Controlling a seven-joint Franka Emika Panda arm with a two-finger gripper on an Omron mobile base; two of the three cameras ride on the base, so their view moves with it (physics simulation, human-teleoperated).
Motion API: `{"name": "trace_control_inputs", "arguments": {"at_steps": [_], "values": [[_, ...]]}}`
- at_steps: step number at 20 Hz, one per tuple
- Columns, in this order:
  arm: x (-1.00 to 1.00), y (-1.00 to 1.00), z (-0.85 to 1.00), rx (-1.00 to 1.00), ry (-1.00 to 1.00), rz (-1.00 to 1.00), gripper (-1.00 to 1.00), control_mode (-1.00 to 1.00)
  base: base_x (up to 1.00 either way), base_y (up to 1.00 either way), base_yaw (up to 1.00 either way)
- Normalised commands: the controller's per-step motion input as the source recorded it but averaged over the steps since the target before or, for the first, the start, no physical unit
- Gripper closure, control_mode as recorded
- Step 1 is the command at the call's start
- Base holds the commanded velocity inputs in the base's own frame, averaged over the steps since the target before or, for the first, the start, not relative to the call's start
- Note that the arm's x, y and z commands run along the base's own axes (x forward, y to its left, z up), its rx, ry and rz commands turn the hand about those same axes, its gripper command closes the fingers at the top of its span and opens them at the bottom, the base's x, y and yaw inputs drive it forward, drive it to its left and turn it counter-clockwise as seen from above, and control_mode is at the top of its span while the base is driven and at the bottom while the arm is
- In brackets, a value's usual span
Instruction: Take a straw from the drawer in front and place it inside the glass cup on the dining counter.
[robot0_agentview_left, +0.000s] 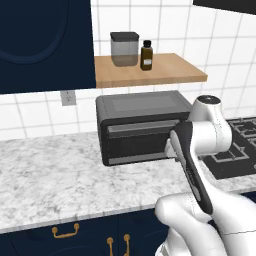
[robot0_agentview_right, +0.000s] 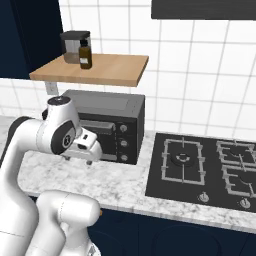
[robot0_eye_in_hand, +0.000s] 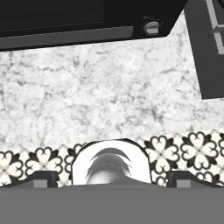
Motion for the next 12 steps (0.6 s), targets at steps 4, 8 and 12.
{"name": "trace_control_inputs", "arguments": {"at_steps": [4, 8, 12], "values": [[-0.08, 0.2, -0.37, 0.0, -0.07, -0.08, -1.0, -1.0, 0.0, 0.0, 0.0], [-0.1, 0.18, -0.26, 0.01, -0.22, -0.1, -1.0, -1.0, 0.0, 0.0, 0.0], [-0.02, 0.07, -0.05, 0.0, -0.06, -0.03, -1.0, 1.0, -0.11, 0.25, -0.13]]}}
